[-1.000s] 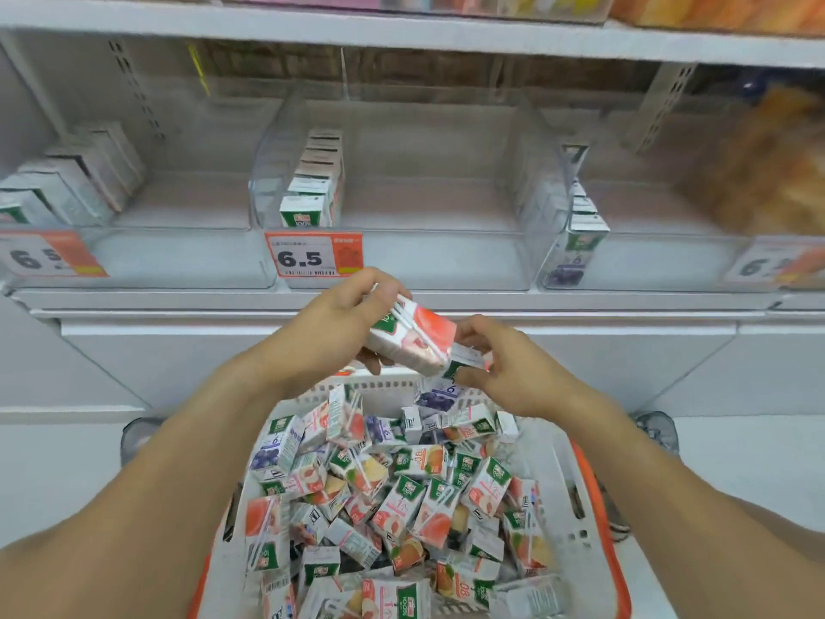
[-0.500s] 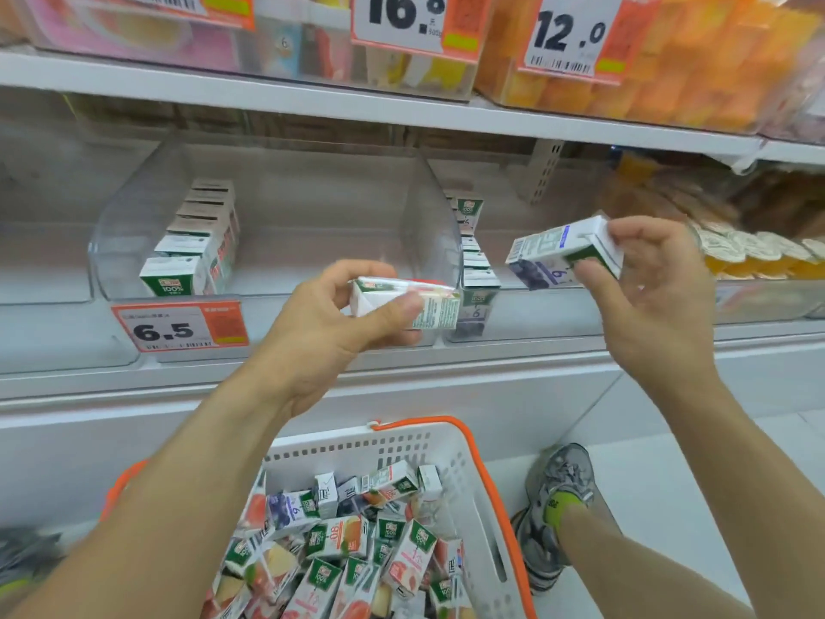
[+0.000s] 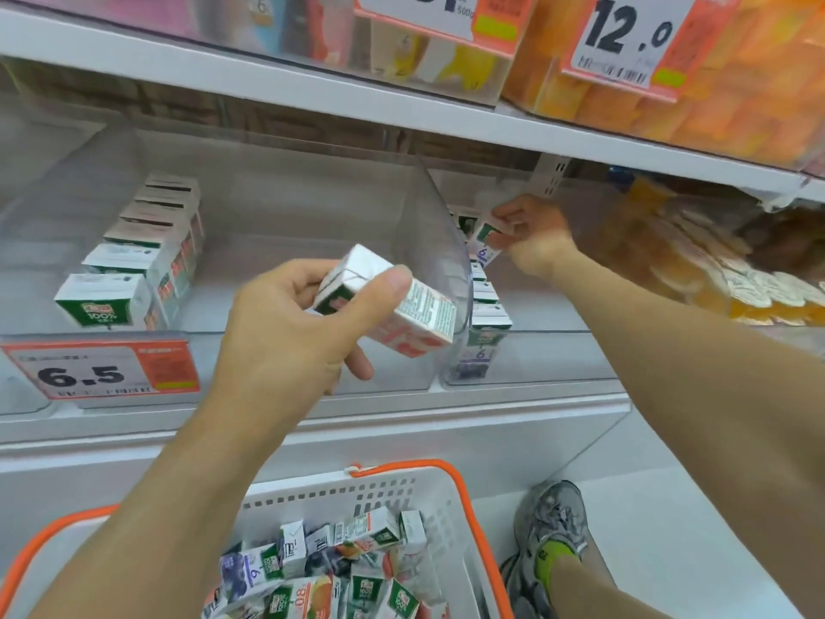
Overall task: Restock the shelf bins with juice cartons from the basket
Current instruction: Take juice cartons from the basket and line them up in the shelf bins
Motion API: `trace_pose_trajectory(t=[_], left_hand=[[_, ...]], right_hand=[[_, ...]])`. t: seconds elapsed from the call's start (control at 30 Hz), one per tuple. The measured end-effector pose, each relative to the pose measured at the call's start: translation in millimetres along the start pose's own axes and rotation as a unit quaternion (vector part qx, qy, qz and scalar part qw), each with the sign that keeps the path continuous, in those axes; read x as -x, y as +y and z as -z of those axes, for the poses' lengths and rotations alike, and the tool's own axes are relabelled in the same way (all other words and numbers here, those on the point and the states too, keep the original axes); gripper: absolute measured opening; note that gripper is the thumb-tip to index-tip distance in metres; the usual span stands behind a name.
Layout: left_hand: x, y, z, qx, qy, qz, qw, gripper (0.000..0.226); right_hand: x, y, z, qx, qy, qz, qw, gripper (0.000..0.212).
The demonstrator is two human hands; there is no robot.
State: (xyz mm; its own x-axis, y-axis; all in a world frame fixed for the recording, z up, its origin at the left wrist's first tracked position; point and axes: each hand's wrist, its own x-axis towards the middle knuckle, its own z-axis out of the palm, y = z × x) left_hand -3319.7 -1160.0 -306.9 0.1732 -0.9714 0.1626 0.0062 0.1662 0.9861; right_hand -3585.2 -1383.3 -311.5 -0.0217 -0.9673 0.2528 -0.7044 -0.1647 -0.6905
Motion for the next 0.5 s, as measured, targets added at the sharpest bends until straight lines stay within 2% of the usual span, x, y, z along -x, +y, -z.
trace_pose_trajectory(t=[0.07,0.17,0.3,0.37,0.43,0.5], left_hand=[[-3.4,-1.2,2.9,0.026,-0.013,0.016,0.999,0.056],[-3.8,-2.3,8.7,0.037,-0.01,0.029,0.999,0.059],[2.8,-0.8,17.3,0.025,-0.002,0.043,0.999,0.049],[9.1,2.7,19.1,0.045,0.012,0.049,0.998,0.044],[16.0,6.3,20.9,0.08,0.022,0.056,0.995,0.048],[21.3,6.8,24.3,0.143,0.005,0.087,0.986,0.055]], right_hand=[[-13.5,1.9,-11.5,0.009,-0.018,0.008,1.0,0.029],[-21.9,4.2,-23.6,0.028,-0.006,0.023,0.999,0.025],[-10.4,-1.1,-14.1,0.019,-0.038,-0.015,0.999,0.03],[7.2,-14.6,0.0,0.006,-0.015,0.017,1.0,0.032],[36.2,-36.2,13.5,-0.008,0.04,0.049,0.998,0.03],[76.7,-61.8,23.9,-0.059,0.022,0.044,0.997,0.02]])
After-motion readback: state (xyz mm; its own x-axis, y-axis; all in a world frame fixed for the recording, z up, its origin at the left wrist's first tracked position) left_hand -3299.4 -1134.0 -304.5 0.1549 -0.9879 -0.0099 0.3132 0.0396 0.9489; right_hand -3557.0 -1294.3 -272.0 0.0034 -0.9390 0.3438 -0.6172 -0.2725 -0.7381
